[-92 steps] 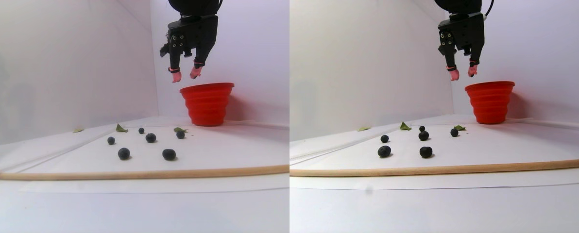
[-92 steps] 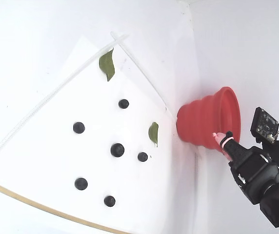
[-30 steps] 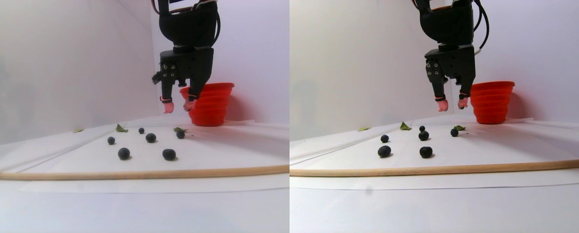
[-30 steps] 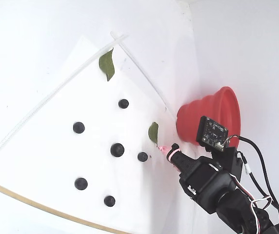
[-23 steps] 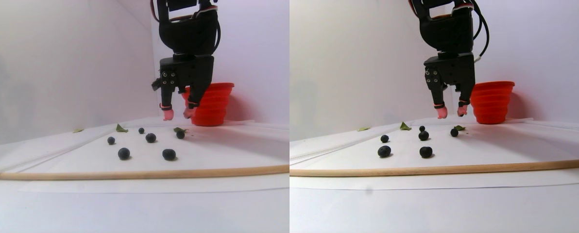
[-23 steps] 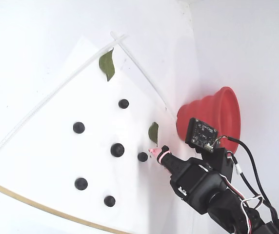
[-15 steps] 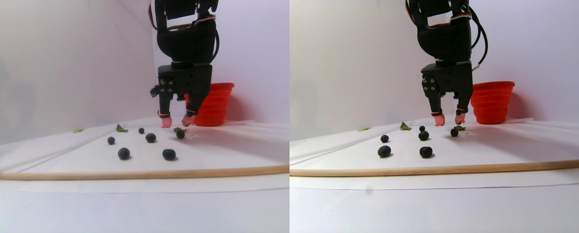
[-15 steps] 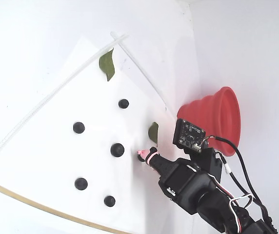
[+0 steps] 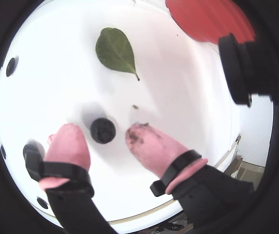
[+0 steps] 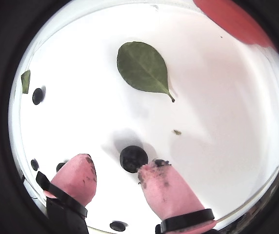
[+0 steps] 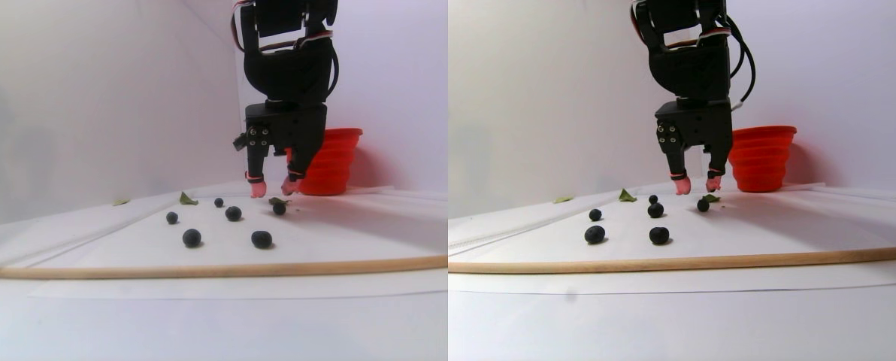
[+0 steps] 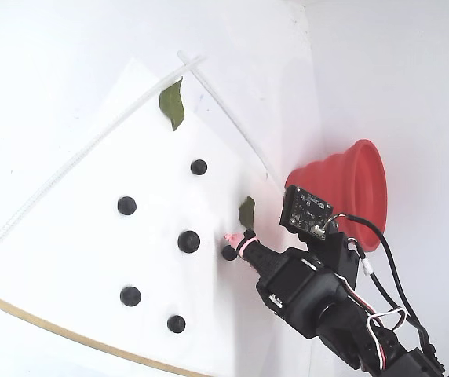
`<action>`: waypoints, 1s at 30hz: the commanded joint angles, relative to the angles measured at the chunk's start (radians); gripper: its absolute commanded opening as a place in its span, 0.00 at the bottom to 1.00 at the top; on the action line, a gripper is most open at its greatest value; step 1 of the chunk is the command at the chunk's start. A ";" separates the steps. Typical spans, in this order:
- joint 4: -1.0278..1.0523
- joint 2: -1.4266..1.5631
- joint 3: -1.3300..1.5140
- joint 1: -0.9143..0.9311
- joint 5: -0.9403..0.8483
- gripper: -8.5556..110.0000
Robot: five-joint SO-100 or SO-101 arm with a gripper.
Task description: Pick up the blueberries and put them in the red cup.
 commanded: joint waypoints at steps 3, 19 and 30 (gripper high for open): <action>-0.023 -0.002 -0.094 0.005 0.000 0.22; -0.055 -0.060 -0.109 0.026 -0.012 0.22; -0.069 -0.080 -0.101 0.020 0.003 0.22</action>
